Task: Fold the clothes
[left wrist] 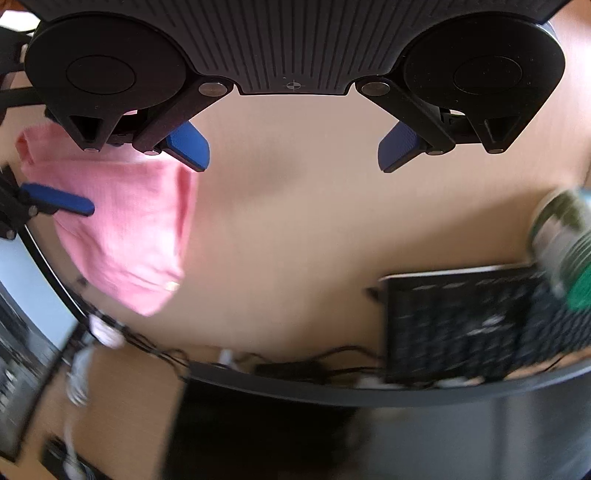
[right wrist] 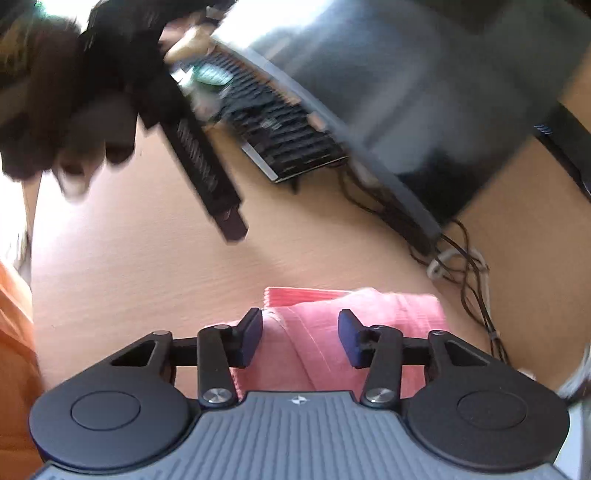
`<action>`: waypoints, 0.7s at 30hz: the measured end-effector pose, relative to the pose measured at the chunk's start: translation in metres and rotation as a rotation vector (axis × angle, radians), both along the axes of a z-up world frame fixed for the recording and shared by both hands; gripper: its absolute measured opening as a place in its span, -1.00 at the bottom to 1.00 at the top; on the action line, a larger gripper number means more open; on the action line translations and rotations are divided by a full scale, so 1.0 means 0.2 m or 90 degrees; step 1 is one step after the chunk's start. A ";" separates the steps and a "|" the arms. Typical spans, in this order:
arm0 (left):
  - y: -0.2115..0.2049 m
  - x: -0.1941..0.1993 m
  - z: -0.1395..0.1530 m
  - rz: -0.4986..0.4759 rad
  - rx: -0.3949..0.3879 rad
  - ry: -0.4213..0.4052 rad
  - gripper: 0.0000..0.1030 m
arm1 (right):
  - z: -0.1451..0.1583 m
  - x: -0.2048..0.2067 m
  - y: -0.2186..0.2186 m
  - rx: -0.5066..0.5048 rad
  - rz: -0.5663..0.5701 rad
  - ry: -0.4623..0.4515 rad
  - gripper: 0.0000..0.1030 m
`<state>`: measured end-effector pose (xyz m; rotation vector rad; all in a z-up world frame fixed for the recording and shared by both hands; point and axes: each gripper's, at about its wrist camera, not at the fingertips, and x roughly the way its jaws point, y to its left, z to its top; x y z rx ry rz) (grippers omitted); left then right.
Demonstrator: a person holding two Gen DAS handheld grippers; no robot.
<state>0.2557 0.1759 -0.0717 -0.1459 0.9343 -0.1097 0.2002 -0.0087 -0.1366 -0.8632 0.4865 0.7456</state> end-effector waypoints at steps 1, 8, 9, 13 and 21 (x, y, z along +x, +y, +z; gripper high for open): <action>0.02 -0.01 0.00 0.008 -0.007 0.000 0.95 | -0.02 0.01 0.01 -0.025 0.011 -0.007 -0.19; 0.09 -0.08 -0.02 0.037 -0.054 0.001 0.96 | 0.16 0.08 -0.10 0.066 -0.053 0.025 -0.85; 0.10 -0.08 -0.03 0.040 -0.060 0.004 0.96 | 0.19 0.09 -0.13 0.087 -0.067 0.033 -0.91; 0.13 -0.08 -0.06 0.047 -0.068 0.011 0.95 | 0.29 0.07 -0.22 0.158 -0.115 0.036 -0.99; 0.08 -0.04 -0.02 0.015 -0.100 0.003 0.95 | 0.22 0.02 -0.32 0.158 -0.133 0.128 -0.99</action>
